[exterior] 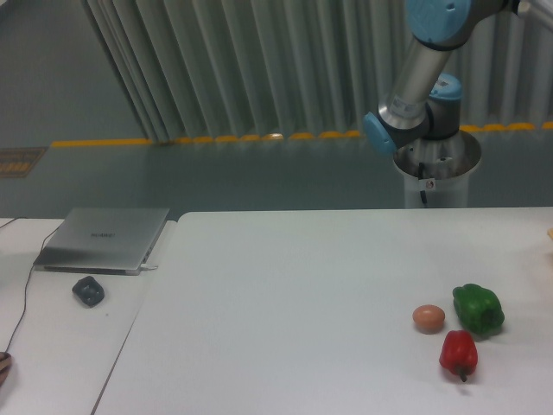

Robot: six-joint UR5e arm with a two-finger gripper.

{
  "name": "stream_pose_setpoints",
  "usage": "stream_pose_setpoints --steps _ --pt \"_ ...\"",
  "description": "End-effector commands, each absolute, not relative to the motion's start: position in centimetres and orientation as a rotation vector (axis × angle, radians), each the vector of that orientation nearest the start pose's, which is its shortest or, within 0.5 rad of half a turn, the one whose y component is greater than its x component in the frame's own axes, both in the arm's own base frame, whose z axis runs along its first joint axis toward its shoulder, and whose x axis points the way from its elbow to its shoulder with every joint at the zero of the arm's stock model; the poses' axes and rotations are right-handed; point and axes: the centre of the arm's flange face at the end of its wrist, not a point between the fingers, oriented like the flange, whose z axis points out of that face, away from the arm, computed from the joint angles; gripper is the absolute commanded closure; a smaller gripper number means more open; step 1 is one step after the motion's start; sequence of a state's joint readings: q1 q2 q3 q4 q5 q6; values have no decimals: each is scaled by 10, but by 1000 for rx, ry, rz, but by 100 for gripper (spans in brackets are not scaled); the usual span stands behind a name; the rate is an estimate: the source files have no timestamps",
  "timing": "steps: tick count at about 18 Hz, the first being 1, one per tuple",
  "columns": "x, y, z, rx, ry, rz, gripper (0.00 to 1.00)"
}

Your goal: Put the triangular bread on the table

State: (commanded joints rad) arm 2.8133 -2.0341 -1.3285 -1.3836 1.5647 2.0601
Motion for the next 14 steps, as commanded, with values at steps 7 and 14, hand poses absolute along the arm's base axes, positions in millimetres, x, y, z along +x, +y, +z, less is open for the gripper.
stream_pose_setpoints --steps 7,14 --pt "-593 343 380 -2835 1212 -92 65" --pt "-599 338 364 -2799 1187 -79 0"
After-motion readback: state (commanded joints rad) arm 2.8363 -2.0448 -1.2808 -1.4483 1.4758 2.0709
